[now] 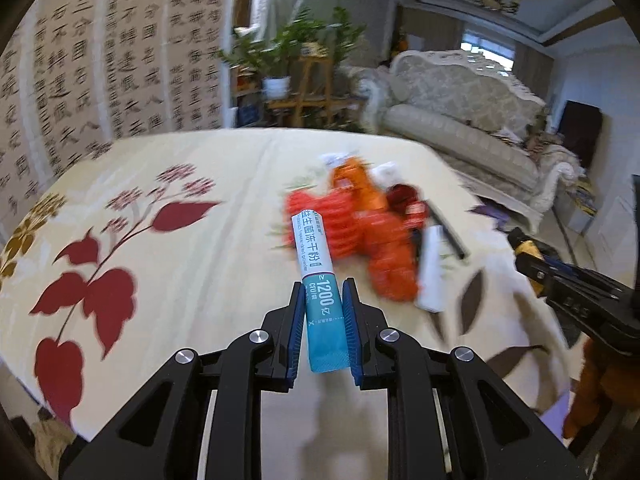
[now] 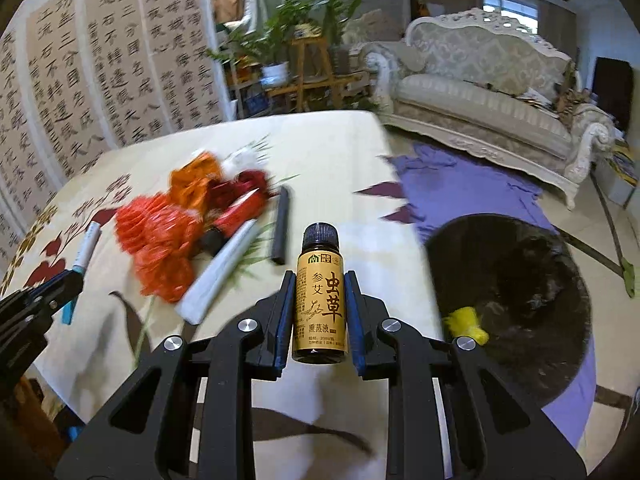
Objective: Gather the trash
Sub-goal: 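Carry the tube and bottle over the bin and open both grippers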
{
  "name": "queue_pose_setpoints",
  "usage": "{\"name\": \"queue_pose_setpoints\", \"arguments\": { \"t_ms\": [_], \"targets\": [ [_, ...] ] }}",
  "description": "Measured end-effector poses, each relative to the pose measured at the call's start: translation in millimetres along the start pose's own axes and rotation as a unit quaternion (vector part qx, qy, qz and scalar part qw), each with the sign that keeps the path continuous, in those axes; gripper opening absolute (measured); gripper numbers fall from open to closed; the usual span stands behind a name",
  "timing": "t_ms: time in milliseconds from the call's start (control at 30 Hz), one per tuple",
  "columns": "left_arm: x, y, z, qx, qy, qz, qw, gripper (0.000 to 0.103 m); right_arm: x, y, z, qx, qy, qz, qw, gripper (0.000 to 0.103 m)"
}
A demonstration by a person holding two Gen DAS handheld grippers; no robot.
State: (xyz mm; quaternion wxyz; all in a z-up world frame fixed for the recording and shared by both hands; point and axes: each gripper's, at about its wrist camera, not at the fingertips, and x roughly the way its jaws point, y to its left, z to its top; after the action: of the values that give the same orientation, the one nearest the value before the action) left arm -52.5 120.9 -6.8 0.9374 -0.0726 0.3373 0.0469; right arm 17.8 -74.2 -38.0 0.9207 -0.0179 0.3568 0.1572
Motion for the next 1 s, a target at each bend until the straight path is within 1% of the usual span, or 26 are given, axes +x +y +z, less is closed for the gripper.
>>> {"name": "queue_pose_setpoints", "arguments": {
  "t_ms": [233, 367, 567, 700, 800, 1000],
  "targets": [
    [9.3, -57.6, 13.0, 0.044, -0.008, -0.064, 0.997, 0.02, -15.8, -55.7, 2.8, 0.04, -0.021, -0.054, 0.998, 0.023],
    [19.4, -95.7, 22.2, 0.07, -0.012, -0.101, 0.9924, 0.02, -21.3, -84.3, 3.5, 0.058, -0.031, -0.082, 0.994, 0.023],
    [37.8, -148.4, 30.4, 0.109, -0.011, -0.137, 0.9844, 0.02, -21.0, -118.0, 5.3, 0.077, -0.039, -0.101, 0.991, 0.023],
    [50.1, -173.7, 32.6, 0.128, -0.007, -0.148, 0.9807, 0.02, -15.0, -136.2, 6.8, 0.084, -0.04, -0.106, 0.99, 0.023],
    [62.9, -190.7, 34.0, 0.142, -0.002, -0.148, 0.9788, 0.02, -8.3, -147.0, 7.3, 0.089, -0.038, -0.109, 0.989, 0.023],
    [83.1, -211.6, 34.1, 0.153, 0.011, -0.148, 0.9771, 0.02, 5.2, -163.3, 5.7, 0.099, -0.032, -0.11, 0.988, 0.023]
  ]
}}
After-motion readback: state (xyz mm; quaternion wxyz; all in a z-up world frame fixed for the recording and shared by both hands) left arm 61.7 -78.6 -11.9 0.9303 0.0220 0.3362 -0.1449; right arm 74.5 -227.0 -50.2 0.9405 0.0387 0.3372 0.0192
